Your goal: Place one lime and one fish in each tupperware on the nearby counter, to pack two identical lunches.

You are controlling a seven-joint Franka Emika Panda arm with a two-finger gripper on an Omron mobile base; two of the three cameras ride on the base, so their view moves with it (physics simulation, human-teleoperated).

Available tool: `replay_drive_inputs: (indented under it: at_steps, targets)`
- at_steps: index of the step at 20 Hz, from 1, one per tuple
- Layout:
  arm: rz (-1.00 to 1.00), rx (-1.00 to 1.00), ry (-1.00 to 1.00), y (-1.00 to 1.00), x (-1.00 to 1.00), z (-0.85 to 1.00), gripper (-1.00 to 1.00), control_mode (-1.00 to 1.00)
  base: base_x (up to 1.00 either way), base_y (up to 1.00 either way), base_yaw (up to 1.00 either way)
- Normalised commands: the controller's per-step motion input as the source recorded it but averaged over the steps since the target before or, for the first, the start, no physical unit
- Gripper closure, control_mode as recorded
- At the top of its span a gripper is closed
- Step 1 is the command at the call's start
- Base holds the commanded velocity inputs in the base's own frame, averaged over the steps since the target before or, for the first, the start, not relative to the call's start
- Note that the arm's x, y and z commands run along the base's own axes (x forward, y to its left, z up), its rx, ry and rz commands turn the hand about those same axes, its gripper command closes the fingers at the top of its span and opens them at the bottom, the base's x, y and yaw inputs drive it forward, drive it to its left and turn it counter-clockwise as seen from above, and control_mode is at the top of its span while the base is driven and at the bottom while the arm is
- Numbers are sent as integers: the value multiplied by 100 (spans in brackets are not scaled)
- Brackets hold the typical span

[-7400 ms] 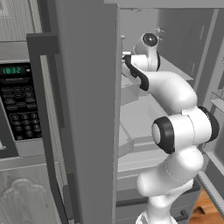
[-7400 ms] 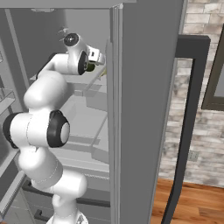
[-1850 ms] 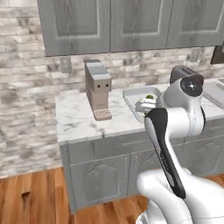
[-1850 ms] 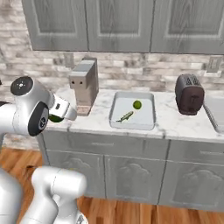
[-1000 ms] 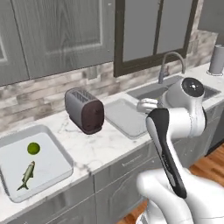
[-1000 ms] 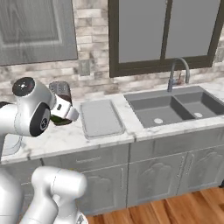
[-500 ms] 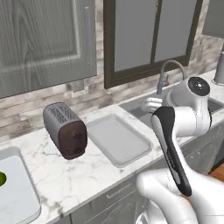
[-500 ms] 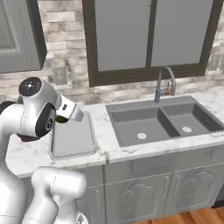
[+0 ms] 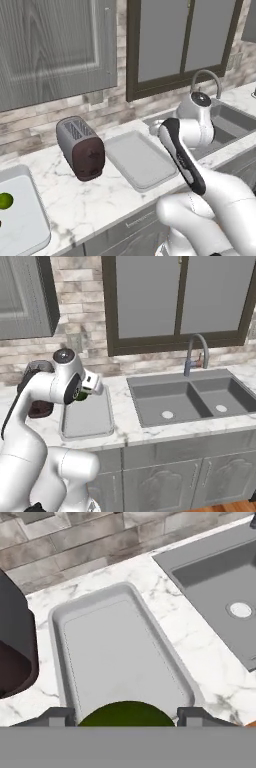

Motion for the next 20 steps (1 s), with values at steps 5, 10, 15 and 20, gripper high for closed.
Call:
replay_drive_inputs:
  at_steps: [5, 10, 15, 20]
  targets:
    - [0, -22, 42, 77, 100, -79, 100, -100, 0, 0, 0]
    - [4, 0, 18, 27, 49, -38, 100, -100, 0, 0, 0]
    - [0, 0, 3, 0, 56, -87, 100, -100, 0, 0, 0]
    - [0, 0, 0, 1, 49, -63, 100, -100, 0, 0, 0]
